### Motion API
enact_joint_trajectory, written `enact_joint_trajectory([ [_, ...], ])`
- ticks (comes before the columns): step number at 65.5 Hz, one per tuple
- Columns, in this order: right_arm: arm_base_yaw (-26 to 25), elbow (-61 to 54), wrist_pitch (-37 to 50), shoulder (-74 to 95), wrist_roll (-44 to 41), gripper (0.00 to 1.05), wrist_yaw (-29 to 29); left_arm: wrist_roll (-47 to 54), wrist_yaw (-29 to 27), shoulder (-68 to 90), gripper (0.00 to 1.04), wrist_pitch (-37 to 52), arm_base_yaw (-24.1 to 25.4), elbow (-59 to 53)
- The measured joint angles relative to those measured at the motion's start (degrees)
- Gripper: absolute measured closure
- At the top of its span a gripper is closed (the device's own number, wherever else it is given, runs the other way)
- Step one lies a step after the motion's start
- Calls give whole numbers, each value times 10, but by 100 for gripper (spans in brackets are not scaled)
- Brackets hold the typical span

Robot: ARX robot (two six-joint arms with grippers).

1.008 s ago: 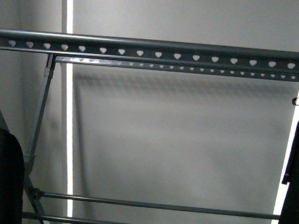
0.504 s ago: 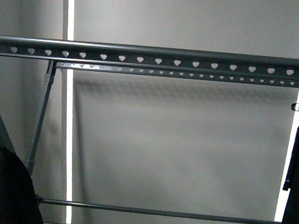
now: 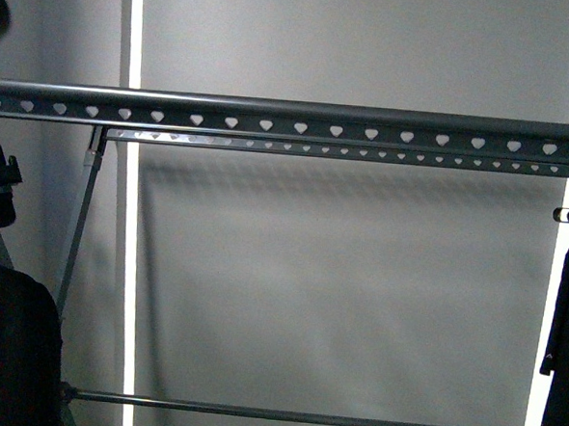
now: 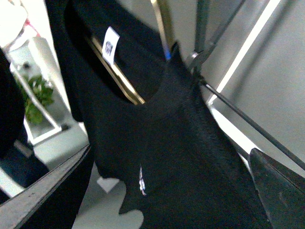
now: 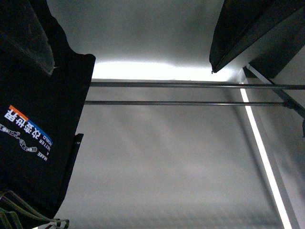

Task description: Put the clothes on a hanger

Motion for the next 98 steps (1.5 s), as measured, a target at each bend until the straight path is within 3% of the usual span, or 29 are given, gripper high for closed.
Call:
enact_joint_trajectory([
  [8,0,0,0,0,0,7,-2,-130,-6,50,7,-83,-6,57],
  [17,0,0,0,0,0,7,-1,-187,-13,89,7,-85,-13,96],
  [50,0,0,0,0,0,7,0,-182,-16,248,7,-73,9,254],
  [68,0,0,0,0,0,7,0,-172,-9,286,53,-108,27,308],
  [82,0,0,0,0,0,7,0,-122,32,259,86,4,31,244],
  [90,0,0,0,0,0,7,0,-108,68,223,99,79,32,183],
  [98,0,0,0,0,0,7,-1,-64,108,172,100,141,27,109],
])
